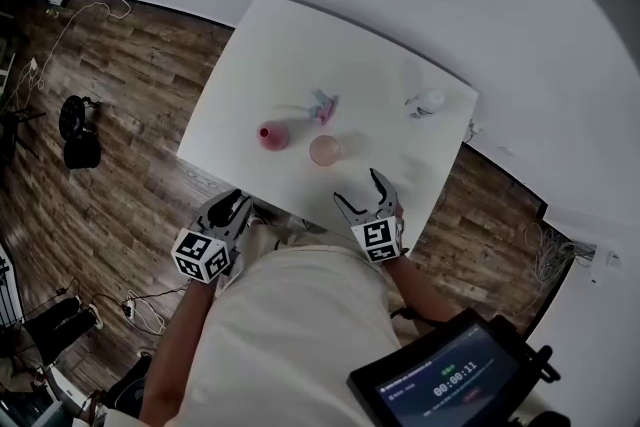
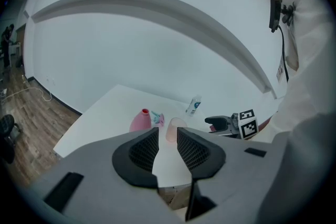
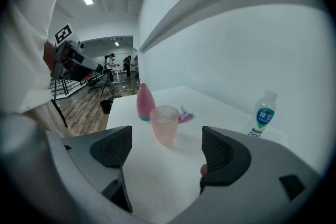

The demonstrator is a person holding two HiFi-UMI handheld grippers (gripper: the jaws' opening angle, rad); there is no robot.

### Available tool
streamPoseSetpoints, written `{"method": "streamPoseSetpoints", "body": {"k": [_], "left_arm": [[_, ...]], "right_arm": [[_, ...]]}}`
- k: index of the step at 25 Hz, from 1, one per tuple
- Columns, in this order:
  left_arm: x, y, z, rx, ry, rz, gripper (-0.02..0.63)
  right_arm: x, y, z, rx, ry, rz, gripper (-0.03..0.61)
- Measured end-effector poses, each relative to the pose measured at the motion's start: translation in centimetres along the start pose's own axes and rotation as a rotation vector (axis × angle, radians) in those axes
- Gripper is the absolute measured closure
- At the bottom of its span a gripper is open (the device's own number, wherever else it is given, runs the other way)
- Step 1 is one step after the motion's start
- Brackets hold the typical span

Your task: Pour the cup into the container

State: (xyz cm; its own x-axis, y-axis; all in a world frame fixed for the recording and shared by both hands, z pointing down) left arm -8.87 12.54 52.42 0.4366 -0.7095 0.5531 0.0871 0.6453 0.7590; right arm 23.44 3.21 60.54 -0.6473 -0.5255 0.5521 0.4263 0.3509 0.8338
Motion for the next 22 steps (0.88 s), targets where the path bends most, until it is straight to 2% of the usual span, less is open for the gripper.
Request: {"method": "streamPoseSetpoints", "body": {"k": [8, 16, 22], "left_arm": [[-0.3, 0.3, -0.3, -0.012, -0.003, -0.016, 0.506], [0.0, -0.1, 0.3, -0.012, -0.007, -0.006, 0.508], [0.1, -0.3, 0.8, -0.005, -0.018, 0.008, 0.508]], "right_arm": [[-3.8, -2.5, 0.2, 0.014, 0.032, -0.026, 0.158], [-4.3, -1.7, -1.8, 0.019, 0.069, 0.011, 0.158], [-2.8, -0.8, -2.1, 0.017, 0.055, 0.036, 0.158]]}}
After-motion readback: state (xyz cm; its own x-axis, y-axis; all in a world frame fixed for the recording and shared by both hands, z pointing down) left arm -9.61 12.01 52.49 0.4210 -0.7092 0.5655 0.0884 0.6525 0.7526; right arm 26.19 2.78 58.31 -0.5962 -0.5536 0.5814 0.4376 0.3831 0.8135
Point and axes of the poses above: the fingertips, and each gripper's own axes: x forward along the fingers, z to its left, y out of its underside, the point moved 10 cm from there along -x, backward along the fingers, and after that the axes turned 1 degree about x, right-handed, at the moved point
